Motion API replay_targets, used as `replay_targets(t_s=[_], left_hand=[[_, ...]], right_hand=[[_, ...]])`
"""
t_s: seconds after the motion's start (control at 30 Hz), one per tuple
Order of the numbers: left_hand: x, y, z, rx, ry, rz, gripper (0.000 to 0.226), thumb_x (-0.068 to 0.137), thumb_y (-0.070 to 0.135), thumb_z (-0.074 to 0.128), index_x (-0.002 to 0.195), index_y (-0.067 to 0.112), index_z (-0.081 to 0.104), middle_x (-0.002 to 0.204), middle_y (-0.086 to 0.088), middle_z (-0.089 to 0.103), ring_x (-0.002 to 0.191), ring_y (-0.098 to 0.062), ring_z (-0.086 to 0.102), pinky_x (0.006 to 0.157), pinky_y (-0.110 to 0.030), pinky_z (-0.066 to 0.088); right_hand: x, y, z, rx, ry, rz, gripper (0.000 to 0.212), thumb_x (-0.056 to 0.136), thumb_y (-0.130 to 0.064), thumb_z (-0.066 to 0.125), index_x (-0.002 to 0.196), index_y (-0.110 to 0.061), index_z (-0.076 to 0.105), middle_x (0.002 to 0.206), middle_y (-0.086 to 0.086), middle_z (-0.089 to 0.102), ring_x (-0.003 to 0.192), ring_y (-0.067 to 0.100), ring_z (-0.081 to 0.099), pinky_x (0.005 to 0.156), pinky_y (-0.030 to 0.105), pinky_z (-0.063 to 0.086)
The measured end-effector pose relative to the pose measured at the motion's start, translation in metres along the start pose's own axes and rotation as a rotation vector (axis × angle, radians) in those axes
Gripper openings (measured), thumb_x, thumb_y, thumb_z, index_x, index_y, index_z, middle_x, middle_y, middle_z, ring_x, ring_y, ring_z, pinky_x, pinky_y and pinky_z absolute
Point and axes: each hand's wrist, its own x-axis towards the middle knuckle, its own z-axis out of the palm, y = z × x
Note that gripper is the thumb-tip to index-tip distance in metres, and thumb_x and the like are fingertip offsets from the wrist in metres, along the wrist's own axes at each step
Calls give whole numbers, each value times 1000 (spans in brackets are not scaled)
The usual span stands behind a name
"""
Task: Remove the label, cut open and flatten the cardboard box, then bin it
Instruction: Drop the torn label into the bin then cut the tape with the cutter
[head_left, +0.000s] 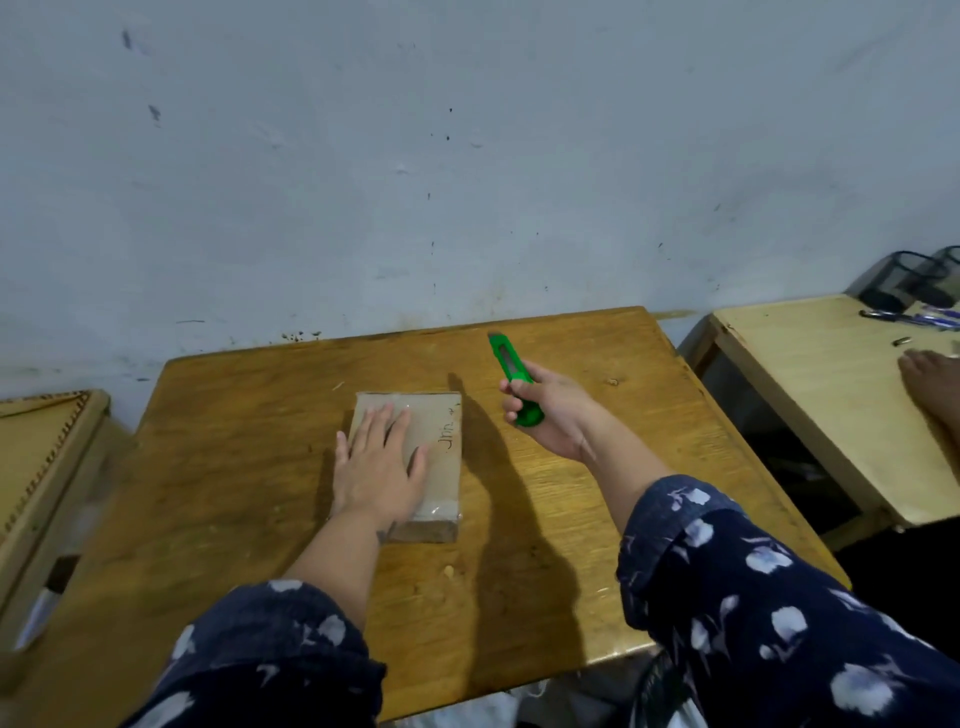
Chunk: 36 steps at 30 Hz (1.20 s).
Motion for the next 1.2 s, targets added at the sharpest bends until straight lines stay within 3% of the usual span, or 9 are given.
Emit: replay_targets(t_s=[0.13, 0.33, 0.47, 0.53, 0.67, 0.77, 0.93, 1.0, 1.2], left_hand=[[-12, -24, -8, 24, -49, 73, 59, 99, 49, 17, 152, 27, 6, 161, 6, -1, 148, -13, -7, 119, -45, -5], [-24, -48, -23, 46, -136, 183, 55, 102, 41, 18, 152, 27, 1, 161, 8, -7, 147, -11, -10, 119, -46, -6], [-30, -56, -20, 63, -88, 131, 64, 99, 50, 19, 153, 21, -1, 161, 3, -12, 146, -13, -14, 118, -49, -7], [-32, -59, -15, 63, -87, 90, 74, 94, 62, 16, 153, 20, -2, 160, 3, -13, 146, -13, -15, 117, -52, -6], [-37, -60, -6, 72, -55, 74, 92, 83, 78, 11, 152, 20, -4, 160, 3, -14, 146, -13, -17, 116, -54, -7], [-37, -61, -5, 68, -46, 74, 93, 83, 78, 11, 152, 19, -5, 160, 3, -15, 145, -12, -19, 118, -53, -5], [-37, -63, -1, 74, -14, 84, 89, 85, 73, 14, 152, 18, -5, 160, 2, -14, 145, -12, -19, 118, -52, -3], [-37, -63, 1, 73, 2, 86, 88, 86, 72, 15, 152, 17, -5, 161, 2, -14, 146, -13, -18, 118, -52, -2], [-35, -63, 3, 61, 23, 90, 88, 84, 71, 16, 152, 18, -4, 161, 3, -12, 146, -12, -17, 118, -52, -1]], right_hand=[[-10, 16, 15, -92, 87, -96, 43, 98, -12, 46, 141, -17, 40, 76, 1, 54, 51, 8, 44, 48, 22, 41], [-23, 29, 34, -397, 179, -100, 42, 90, -21, 61, 130, -23, 49, 97, 3, 73, 83, 19, 58, 79, 36, 44], [-26, 36, 48, -560, 168, -44, 39, 83, -3, 60, 115, -15, 40, 96, 13, 65, 69, 21, 60, 66, 34, 49], [-26, 40, 56, -713, 150, -30, 43, 84, 0, 54, 119, -17, 34, 89, 12, 58, 65, 20, 56, 63, 33, 48], [-22, 52, 73, -976, 88, -50, 40, 98, -19, 44, 134, -27, 30, 81, 3, 50, 63, 18, 49, 51, 28, 45], [-15, 57, 81, -1276, 134, -177, 42, 100, -26, 41, 141, -33, 35, 89, 0, 56, 61, 16, 53, 44, 26, 43], [-1, 60, 91, -1588, 63, -293, 41, 99, -30, 40, 139, -38, 43, 126, 5, 62, 81, 20, 62, 59, 33, 50], [3, 60, 98, -1642, 23, -277, 41, 99, -32, 38, 138, -41, 43, 130, 4, 59, 96, 23, 61, 65, 35, 51], [14, 61, 109, -1708, -29, -249, 41, 99, -33, 35, 138, -44, 42, 133, 5, 58, 109, 27, 58, 77, 40, 52]])
